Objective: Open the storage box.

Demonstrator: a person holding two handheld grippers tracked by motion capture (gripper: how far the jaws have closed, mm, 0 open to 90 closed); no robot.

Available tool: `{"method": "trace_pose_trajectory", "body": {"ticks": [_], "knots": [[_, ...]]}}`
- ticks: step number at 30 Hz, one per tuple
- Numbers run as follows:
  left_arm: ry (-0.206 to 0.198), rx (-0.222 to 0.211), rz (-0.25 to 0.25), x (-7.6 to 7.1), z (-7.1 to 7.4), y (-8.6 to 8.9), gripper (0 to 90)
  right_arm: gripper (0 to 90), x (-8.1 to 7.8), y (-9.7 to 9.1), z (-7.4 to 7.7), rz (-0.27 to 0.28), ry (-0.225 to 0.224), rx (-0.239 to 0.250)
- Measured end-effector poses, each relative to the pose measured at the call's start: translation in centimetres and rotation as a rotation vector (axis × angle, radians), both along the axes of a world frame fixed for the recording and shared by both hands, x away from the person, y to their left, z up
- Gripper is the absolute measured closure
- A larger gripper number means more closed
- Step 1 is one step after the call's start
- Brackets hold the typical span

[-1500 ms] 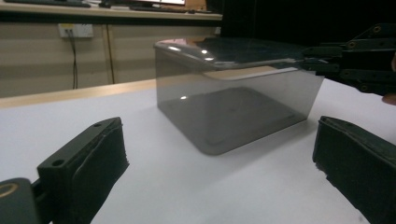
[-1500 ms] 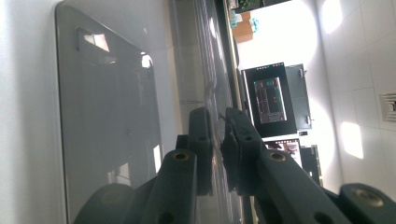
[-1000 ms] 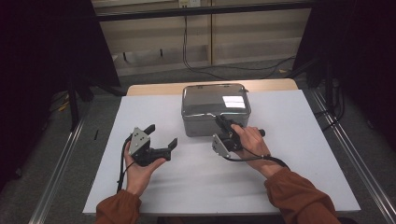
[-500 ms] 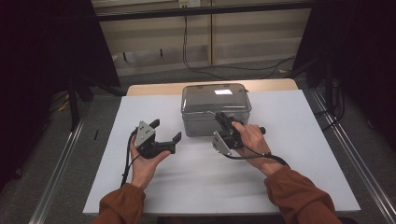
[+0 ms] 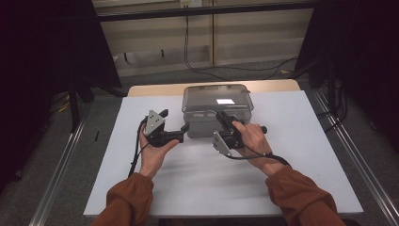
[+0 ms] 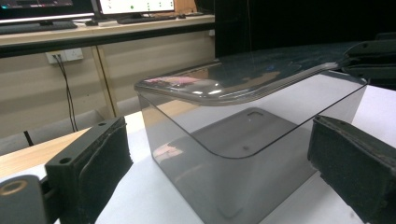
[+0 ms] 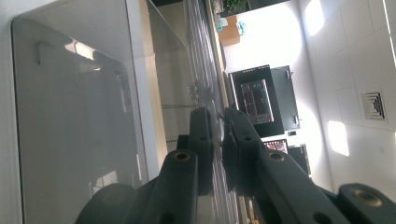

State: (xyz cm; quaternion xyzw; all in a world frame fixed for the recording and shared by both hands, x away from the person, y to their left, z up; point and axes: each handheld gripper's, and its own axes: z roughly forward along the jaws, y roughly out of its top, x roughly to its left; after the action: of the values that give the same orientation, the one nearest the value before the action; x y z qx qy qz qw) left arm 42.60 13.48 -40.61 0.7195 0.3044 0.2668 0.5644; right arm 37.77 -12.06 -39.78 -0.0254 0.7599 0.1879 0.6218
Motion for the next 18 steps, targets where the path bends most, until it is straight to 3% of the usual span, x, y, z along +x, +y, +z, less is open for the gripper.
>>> {"method": "trace_pose_trajectory", "body": {"ticks": [6,9,12,15,18], "knots": [[-0.028,0.028,0.033,1.0,-0.2,0.1,7.7,82.4,0.1,0.0,0.1,0.006,-0.004,0.003],[-0.025,0.015,0.038,1.7,-0.1,-0.1,8.3,82.3,0.2,0.1,0.3,0.005,-0.007,-0.005],[-0.055,0.027,0.044,2.2,0.1,-0.5,10.4,82.2,0.3,0.1,0.5,0.005,-0.011,-0.009],[-0.051,0.033,0.036,2.7,0.0,-0.9,11.3,82.2,0.3,0.1,0.6,0.003,-0.012,-0.005],[-0.064,0.021,0.065,2.9,0.2,-1.1,13.1,81.8,0.4,0.1,0.6,0.006,-0.012,-0.007]]}}
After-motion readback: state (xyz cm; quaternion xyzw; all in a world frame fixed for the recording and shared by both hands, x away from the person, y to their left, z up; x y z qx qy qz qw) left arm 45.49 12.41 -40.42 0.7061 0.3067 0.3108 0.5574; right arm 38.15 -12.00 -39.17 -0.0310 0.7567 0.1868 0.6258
